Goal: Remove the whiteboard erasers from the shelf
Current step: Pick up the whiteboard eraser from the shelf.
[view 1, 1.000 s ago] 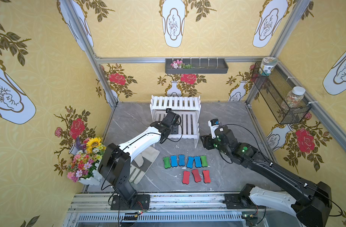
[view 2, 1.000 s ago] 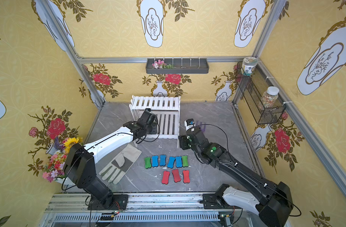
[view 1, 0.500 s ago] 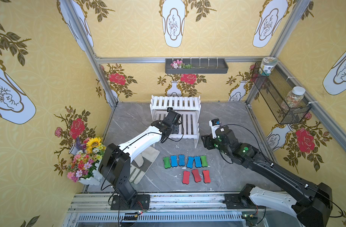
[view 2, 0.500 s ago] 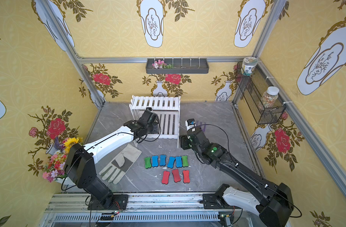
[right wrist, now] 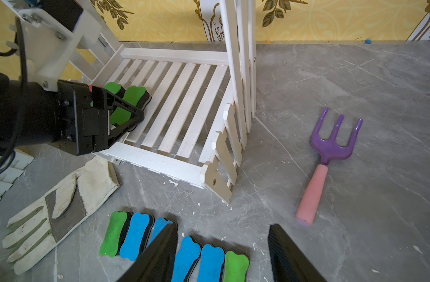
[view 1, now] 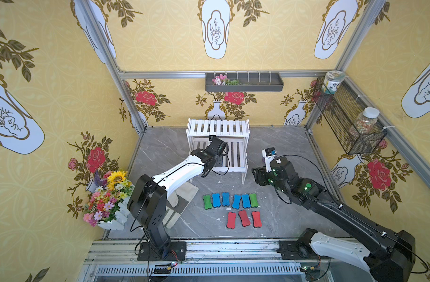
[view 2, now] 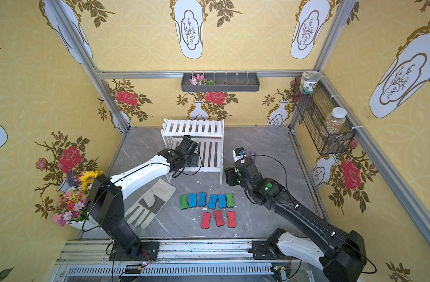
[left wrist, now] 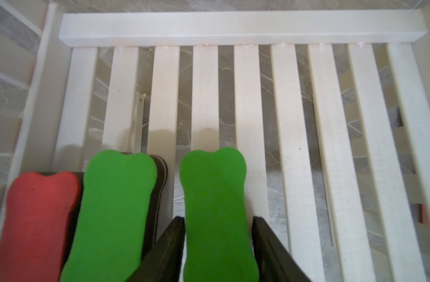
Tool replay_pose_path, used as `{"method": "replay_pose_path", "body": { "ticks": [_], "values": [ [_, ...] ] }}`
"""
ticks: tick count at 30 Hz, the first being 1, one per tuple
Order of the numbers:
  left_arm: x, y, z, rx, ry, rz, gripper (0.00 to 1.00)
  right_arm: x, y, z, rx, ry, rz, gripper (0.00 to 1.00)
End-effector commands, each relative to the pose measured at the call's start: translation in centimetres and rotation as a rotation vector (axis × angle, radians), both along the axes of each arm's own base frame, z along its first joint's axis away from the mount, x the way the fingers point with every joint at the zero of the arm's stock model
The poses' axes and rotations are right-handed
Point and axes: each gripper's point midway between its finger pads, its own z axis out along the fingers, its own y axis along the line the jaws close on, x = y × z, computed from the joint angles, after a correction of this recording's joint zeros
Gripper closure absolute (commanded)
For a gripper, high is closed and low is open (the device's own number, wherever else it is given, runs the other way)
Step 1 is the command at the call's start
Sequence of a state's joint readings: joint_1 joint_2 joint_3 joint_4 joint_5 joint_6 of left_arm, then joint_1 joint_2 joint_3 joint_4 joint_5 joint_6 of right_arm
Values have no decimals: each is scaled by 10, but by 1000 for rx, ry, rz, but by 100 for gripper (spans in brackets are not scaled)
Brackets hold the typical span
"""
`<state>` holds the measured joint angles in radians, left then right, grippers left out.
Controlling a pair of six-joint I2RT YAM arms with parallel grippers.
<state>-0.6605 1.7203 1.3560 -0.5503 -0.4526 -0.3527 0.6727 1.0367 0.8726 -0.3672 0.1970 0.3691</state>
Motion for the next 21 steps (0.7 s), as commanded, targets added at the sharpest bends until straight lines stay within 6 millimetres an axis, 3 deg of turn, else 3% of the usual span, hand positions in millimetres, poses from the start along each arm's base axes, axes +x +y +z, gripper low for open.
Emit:
{"method": "replay_pose_path", "body": {
  "ticks": [1,6,9,12,16,21],
  "values": [
    [0,2,-2,5,1,15,56,3,-1,3,8,-19,-9,36],
    [0,3,6,-7,-12,20,60,5,1,5,13,-23,-3,36],
    [-7,-2,27,-32,-48,18,60,10,4,9,17,-37,2,36],
    [-26,-7,44,-55,-59,8,60,18,4,16,28,-61,-5,36],
    [-71,-7,43,-100,-6,9,60,34,5,26,74,-89,-16,36],
    [-146,-10,15,-91,145,-3,60,54,-5,34,107,-106,-42,36]
  ]
}}
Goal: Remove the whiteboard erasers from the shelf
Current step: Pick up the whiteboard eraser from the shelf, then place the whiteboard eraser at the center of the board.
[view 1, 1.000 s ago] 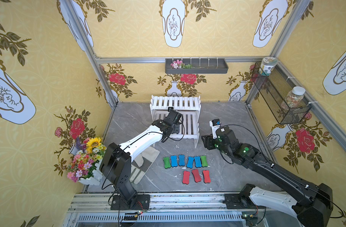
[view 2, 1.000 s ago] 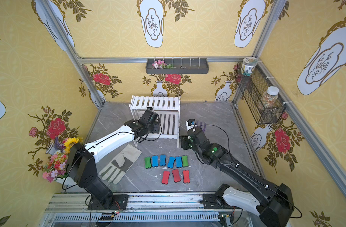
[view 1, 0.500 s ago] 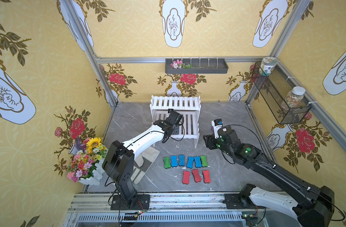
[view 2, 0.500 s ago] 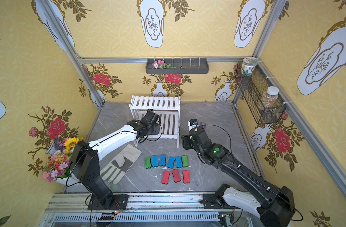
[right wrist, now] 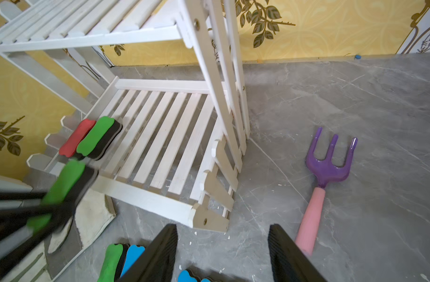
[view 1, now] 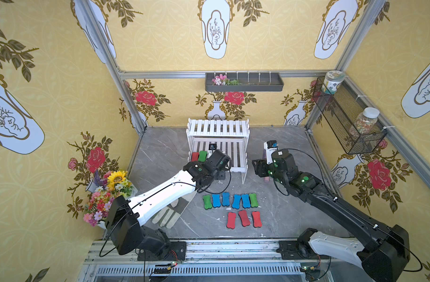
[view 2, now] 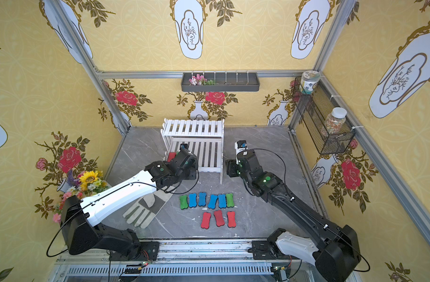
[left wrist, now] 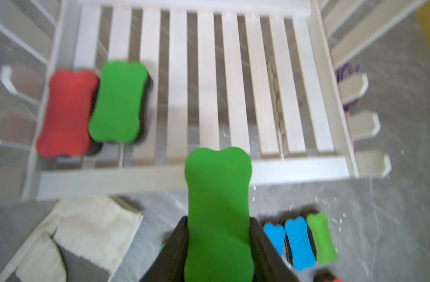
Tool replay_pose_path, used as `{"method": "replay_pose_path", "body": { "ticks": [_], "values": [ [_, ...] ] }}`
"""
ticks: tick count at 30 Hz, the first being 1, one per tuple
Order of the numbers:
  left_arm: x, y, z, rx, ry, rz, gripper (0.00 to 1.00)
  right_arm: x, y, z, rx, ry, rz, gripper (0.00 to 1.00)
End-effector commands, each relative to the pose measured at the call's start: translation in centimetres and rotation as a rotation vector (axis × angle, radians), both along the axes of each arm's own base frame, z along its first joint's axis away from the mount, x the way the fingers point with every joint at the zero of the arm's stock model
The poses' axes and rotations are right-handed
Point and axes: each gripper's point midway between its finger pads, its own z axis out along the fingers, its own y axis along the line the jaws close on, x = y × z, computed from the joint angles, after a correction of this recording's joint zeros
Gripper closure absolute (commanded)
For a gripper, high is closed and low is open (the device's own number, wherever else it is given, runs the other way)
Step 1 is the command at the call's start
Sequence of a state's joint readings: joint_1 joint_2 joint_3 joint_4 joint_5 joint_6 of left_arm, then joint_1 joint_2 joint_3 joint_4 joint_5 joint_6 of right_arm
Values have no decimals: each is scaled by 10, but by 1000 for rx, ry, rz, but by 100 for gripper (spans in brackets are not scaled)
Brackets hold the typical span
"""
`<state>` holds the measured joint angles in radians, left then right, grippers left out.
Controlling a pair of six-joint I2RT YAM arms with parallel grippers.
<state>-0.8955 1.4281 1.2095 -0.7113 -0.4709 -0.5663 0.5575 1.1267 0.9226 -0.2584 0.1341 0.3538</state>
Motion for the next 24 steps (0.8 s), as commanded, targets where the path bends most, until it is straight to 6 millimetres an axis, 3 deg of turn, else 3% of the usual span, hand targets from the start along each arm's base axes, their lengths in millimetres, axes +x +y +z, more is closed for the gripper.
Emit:
{"method": "replay_pose_path", "body": {
  "ticks": [1,5,9,13,17,21,24],
  "values": [
    [-49,9,-27,31,159,42,60,16,0,20,56,-65,8,36],
    [-101,10,-44,36,321,7,60,25,-10,21,85,-57,-11,36],
    [-129,8,-50,-8,452,-33,59,27,-19,23,112,-63,-26,36],
    [-138,-1,-62,31,538,-92,59,25,-25,26,121,-71,-41,36],
    [-134,-14,-83,67,561,-138,60,25,-30,30,128,-81,-55,36],
    [-137,-14,-108,95,594,-141,63,28,-33,38,140,-90,-60,36],
    [-140,-16,-113,101,597,-151,64,30,-35,39,145,-88,-66,36]
  ]
}}
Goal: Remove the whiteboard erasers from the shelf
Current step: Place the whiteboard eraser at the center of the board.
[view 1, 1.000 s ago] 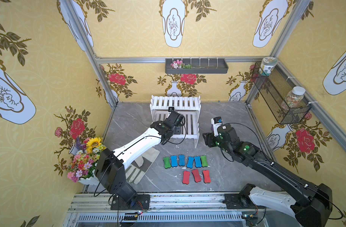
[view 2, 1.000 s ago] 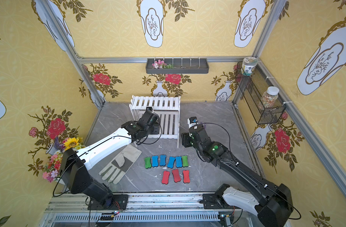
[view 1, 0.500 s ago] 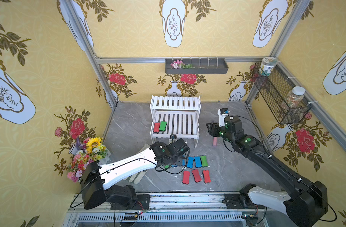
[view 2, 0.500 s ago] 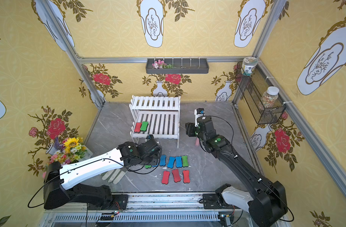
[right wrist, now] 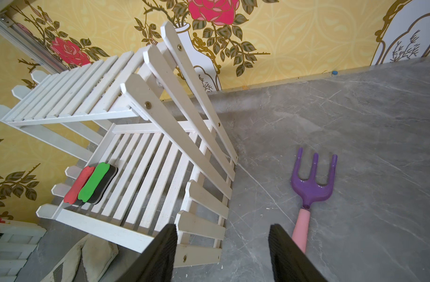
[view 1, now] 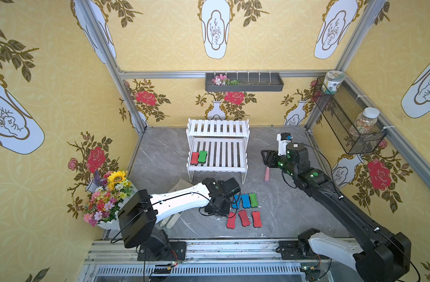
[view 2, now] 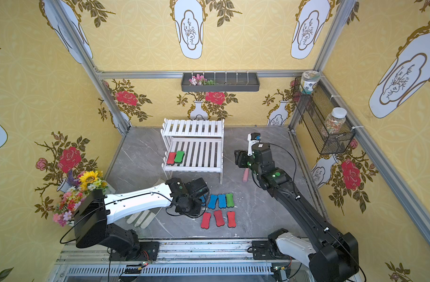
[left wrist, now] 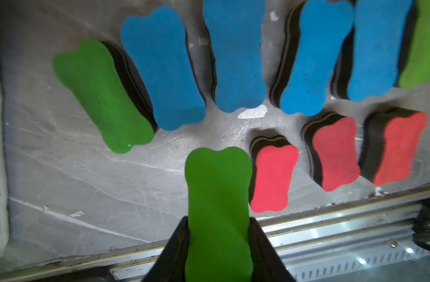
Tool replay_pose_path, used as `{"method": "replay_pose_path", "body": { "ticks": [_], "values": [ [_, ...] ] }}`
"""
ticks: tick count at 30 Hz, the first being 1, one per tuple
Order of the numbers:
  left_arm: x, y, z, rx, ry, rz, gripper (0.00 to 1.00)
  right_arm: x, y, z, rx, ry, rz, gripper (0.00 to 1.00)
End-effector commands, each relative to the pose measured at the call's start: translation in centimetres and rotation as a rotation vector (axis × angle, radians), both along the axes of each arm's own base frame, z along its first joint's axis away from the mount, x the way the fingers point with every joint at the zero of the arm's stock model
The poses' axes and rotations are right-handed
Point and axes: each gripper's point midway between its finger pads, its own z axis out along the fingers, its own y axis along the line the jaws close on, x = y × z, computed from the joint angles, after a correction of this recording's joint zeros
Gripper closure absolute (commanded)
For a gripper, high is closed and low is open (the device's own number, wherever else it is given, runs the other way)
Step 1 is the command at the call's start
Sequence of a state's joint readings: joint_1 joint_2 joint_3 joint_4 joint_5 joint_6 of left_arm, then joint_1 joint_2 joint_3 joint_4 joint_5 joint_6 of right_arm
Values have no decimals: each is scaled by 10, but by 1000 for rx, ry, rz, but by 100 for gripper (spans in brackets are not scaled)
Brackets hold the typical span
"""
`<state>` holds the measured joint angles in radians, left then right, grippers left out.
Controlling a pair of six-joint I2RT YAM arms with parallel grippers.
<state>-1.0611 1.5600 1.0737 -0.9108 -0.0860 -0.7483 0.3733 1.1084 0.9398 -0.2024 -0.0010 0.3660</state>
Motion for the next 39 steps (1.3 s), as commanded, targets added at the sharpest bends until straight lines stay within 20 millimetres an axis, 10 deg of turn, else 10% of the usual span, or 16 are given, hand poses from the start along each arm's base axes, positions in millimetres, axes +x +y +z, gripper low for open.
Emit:
{"method": "replay_pose_path", "body": {
  "ticks": [1,20,29,39],
  "values": [
    [-5,-8,-3,-28,7,-36,63,6,3,13,35,-39,3,36],
    [2,-12,-32,36,-8,-36,61,7,-9,20,58,-58,-20,35],
    [2,-13,-31,26,-7,-39,35,7,-14,20,55,-62,-37,35],
    [65,-4,56,-68,-270,57,28,5,-9,18,66,-56,-6,34]
  ]
}}
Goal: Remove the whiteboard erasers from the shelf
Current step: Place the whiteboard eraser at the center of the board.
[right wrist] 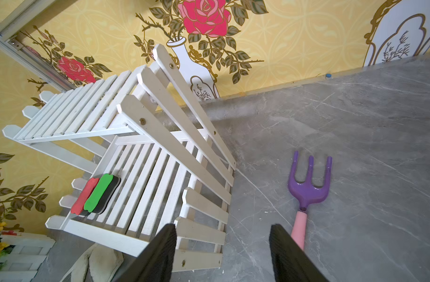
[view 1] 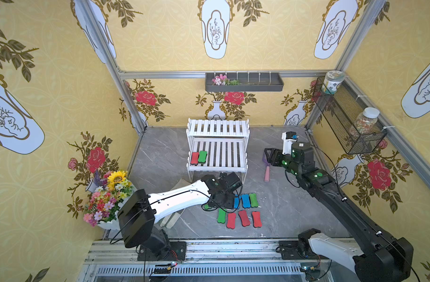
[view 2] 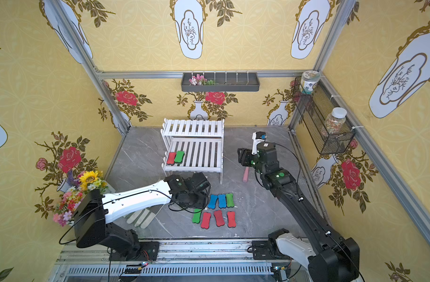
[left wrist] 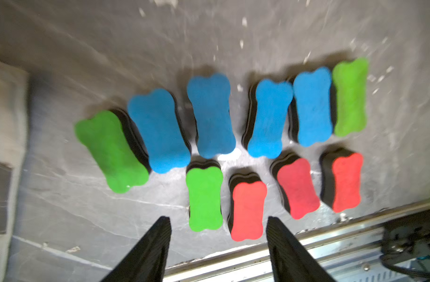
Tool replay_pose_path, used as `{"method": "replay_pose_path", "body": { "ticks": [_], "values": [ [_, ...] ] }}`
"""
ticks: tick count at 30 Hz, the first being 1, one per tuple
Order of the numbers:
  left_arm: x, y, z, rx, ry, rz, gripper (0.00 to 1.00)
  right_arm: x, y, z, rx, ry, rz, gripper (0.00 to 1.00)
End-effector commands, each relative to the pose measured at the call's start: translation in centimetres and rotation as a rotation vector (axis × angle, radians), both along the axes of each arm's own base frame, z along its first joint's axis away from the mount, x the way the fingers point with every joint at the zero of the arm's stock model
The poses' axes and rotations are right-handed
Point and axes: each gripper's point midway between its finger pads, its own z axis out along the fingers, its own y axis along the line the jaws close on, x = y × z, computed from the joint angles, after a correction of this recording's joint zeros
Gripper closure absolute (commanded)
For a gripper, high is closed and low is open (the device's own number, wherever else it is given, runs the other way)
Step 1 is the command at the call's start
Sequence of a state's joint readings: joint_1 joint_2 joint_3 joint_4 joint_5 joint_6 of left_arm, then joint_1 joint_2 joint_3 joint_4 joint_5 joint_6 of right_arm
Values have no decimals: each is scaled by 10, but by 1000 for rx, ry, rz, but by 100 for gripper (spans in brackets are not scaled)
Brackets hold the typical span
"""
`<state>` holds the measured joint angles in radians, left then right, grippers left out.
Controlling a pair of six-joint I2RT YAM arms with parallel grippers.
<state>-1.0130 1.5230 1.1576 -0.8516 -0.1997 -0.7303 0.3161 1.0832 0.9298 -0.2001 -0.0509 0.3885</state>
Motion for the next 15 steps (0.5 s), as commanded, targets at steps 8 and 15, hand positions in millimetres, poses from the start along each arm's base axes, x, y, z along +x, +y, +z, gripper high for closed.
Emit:
{"method": "replay_pose_path", "body": {
  "ticks": [8,15],
  "values": [
    [93,59,75,-57,-295,130,25,6,10,11,31,-39,38,34],
    [140,86,89,49,-407,168,37,8,11,2,22,-22,42,34]
  ]
}}
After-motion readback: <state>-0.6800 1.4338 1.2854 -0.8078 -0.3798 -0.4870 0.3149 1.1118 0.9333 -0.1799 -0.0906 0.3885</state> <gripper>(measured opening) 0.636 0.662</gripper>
